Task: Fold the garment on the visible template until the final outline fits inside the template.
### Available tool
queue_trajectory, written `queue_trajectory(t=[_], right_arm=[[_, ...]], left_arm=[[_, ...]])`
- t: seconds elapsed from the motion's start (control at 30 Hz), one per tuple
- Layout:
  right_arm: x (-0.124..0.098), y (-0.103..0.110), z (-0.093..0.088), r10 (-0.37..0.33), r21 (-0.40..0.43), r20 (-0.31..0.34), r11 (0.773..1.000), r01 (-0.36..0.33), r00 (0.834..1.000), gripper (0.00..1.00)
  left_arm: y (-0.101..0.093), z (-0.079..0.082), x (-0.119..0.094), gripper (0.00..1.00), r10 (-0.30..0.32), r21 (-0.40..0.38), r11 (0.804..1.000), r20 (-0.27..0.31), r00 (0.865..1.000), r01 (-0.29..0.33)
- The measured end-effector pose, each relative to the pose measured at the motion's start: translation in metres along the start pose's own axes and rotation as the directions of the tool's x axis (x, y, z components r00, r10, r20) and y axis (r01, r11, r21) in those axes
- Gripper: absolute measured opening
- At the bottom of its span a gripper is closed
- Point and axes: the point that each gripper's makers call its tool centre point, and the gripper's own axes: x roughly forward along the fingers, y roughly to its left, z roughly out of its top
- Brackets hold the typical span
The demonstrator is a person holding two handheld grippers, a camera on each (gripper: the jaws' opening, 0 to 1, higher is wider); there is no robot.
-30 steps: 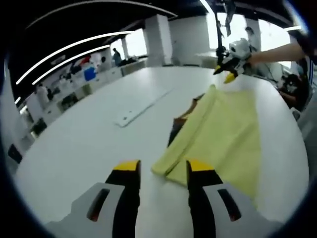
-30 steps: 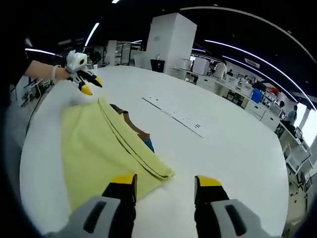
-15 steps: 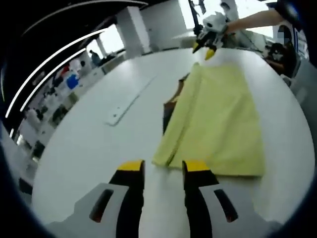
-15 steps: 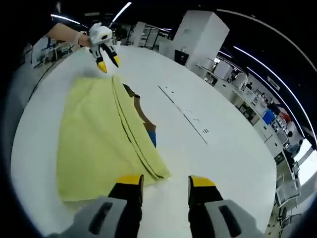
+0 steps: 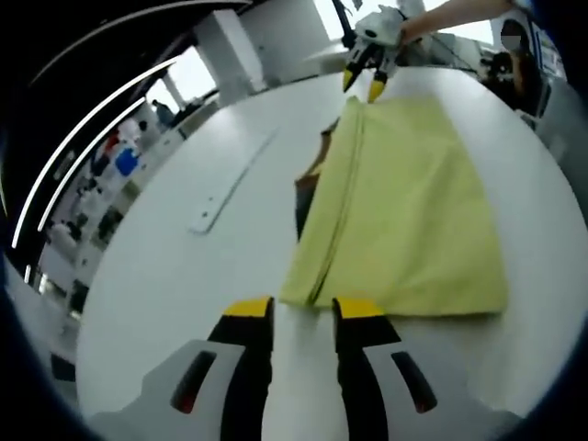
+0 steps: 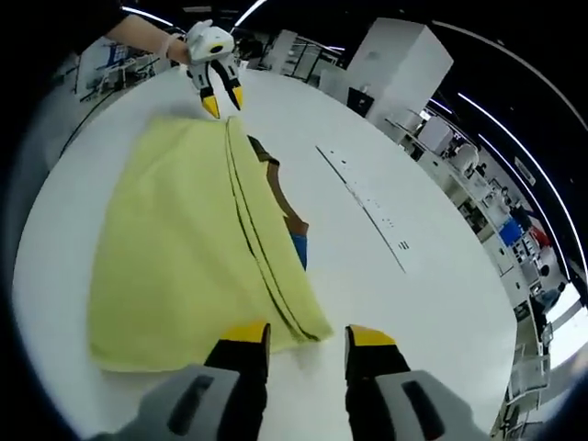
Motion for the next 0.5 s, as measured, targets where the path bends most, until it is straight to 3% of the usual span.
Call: queue_trajectory(t=[0.37, 0.5], right_arm=[[0.007, -0.004, 0.004, -0.016, -0.038, 0.004, 0.999, 0.016, 1.000, 0.19], [0.009, -0.003, 0.008, -0.001, -0.054, 0.014, 0.999, 0.002, 1.000, 0.07]], left_arm=[[0.007, -0.003, 0.009, 0.14, 0.008, 0.026, 1.000, -0.021, 1.000, -0.008], [0.009, -0.004, 0.009, 0.06, 0.006, 0.019, 1.000, -0.017, 1.000, -0.006]])
